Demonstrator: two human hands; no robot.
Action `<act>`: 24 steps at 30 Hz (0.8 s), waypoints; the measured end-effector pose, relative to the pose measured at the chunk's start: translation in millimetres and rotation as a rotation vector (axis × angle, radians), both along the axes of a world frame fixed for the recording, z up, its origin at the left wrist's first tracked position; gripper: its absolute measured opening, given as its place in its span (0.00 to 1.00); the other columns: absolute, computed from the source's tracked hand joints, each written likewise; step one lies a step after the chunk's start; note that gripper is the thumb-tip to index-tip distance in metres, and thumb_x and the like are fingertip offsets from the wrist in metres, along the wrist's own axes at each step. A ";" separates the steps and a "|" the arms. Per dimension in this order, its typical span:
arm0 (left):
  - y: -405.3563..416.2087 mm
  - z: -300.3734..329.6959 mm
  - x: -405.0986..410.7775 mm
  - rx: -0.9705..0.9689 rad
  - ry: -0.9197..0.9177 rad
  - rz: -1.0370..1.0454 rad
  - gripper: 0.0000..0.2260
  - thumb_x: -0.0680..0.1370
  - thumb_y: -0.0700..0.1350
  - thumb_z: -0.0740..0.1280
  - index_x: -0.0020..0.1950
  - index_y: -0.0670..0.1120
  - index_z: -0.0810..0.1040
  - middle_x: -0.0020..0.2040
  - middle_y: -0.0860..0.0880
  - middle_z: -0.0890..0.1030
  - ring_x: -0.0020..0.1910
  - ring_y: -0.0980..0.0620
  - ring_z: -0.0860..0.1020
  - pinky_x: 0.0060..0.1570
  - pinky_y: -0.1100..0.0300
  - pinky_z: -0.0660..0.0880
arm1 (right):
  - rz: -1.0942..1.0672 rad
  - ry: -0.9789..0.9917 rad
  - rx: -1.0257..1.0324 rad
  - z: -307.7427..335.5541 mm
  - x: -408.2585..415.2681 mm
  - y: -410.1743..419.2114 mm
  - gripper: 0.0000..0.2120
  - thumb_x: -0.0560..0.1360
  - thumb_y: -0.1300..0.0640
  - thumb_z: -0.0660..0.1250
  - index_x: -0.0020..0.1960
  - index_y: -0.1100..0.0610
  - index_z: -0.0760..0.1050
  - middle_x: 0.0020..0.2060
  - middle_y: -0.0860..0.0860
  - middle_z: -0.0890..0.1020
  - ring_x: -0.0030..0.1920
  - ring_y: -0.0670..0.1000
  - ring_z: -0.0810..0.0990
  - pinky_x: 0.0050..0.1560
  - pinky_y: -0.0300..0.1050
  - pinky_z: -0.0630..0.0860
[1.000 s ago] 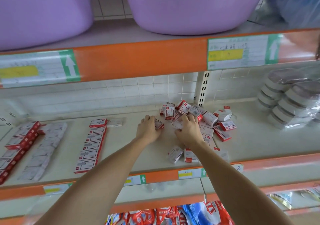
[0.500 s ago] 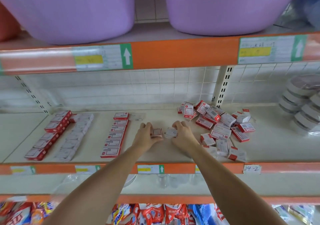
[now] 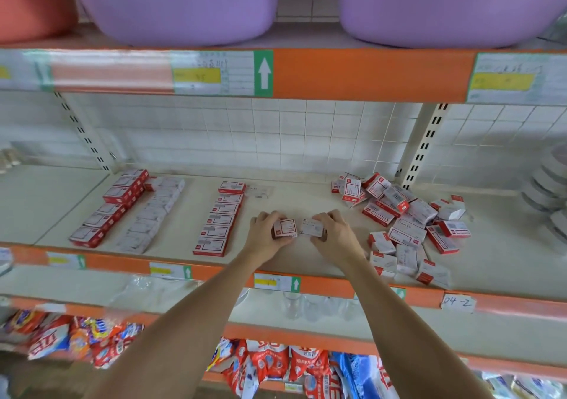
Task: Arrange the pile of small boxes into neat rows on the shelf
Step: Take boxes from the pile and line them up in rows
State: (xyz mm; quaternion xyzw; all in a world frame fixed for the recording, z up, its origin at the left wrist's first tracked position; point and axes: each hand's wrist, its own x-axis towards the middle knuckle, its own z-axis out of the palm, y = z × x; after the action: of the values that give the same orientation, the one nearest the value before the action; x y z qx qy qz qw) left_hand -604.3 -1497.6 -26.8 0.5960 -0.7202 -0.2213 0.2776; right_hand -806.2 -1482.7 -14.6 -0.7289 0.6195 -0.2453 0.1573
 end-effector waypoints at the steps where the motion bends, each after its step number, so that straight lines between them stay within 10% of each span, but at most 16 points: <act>1: 1.0 0.8 -0.3 -0.020 0.013 -0.009 0.21 0.71 0.49 0.76 0.62 0.48 0.76 0.54 0.49 0.74 0.53 0.50 0.67 0.50 0.58 0.59 | 0.013 -0.004 -0.017 -0.5 -0.6 0.8 0.22 0.72 0.57 0.72 0.65 0.55 0.74 0.58 0.55 0.73 0.57 0.58 0.75 0.53 0.51 0.78; 18: 3.7 1.1 -1.8 0.004 0.071 0.063 0.24 0.67 0.57 0.78 0.55 0.47 0.74 0.53 0.49 0.72 0.52 0.49 0.67 0.52 0.56 0.67 | 0.000 -0.029 0.029 -4.7 -2.4 -1.4 0.22 0.73 0.53 0.73 0.65 0.51 0.74 0.57 0.52 0.72 0.55 0.55 0.77 0.50 0.51 0.80; 24: 3.0 7.7 0.3 0.168 0.154 0.000 0.25 0.72 0.36 0.64 0.67 0.54 0.75 0.58 0.52 0.71 0.61 0.48 0.64 0.62 0.53 0.67 | -0.038 0.016 0.068 -4.0 -0.5 -3.7 0.23 0.73 0.46 0.71 0.66 0.50 0.72 0.55 0.50 0.72 0.55 0.52 0.75 0.47 0.47 0.77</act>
State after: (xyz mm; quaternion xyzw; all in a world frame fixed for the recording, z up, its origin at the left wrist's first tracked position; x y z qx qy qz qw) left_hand -604.1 -1494.6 -19.0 0.5983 -0.6758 -0.3262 0.2810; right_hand -806.7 -1486.5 -18.7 -0.7131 0.6426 -0.2213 0.1721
